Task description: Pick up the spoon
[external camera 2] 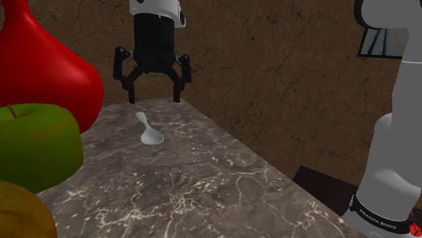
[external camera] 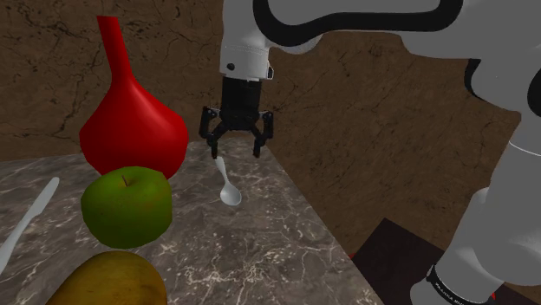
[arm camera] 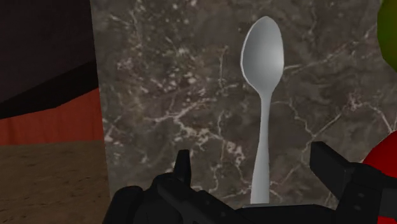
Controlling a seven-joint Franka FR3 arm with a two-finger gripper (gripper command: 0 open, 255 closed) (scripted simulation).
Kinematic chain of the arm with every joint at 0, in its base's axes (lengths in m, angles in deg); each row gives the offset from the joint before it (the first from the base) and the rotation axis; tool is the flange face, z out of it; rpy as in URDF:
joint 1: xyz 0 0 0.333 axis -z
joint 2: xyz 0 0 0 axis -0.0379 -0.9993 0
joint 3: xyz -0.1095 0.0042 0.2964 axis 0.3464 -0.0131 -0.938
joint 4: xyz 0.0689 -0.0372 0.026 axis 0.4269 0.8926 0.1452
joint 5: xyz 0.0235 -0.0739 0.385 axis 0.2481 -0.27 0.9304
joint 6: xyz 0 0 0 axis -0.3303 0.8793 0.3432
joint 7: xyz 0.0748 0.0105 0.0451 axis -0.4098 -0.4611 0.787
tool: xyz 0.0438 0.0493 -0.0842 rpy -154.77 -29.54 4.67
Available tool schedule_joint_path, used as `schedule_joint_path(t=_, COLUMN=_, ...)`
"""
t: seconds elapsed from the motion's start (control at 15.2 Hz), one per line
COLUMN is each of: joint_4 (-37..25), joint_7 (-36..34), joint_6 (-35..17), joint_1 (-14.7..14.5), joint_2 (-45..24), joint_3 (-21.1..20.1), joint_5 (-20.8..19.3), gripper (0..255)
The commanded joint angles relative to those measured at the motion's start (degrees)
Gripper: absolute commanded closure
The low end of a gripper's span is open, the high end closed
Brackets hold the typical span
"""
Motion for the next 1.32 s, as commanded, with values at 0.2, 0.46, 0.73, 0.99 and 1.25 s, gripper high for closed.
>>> schedule_joint_path(t=0.2, joint_4=-5.0, joint_7=-3.8, joint_6=-0.4, joint_1=-1.6, joint_2=-5.3, joint_3=-0.6, joint_5=-1.7, gripper=0)
schedule_joint_path(t=0.46, joint_4=-1.3, joint_7=-3.1, joint_6=-3.6, joint_1=-1.4, joint_2=-4.8, joint_3=-0.5, joint_5=-1.3, gripper=0)
schedule_joint_path(t=0.73, joint_4=0.4, joint_7=-2.9, joint_6=-4.5, joint_1=-1.2, joint_2=-4.0, joint_3=-0.5, joint_5=-0.9, gripper=255)
schedule_joint_path(t=0.99, joint_4=1.0, joint_7=-2.5, joint_6=-4.7, joint_1=-1.0, joint_2=-3.5, joint_3=-0.4, joint_5=-0.7, gripper=255)
schedule_joint_path(t=1.25, joint_4=1.0, joint_7=-2.5, joint_6=-4.7, joint_1=-1.0, joint_2=-3.5, joint_3=-0.4, joint_5=-0.6, gripper=255)
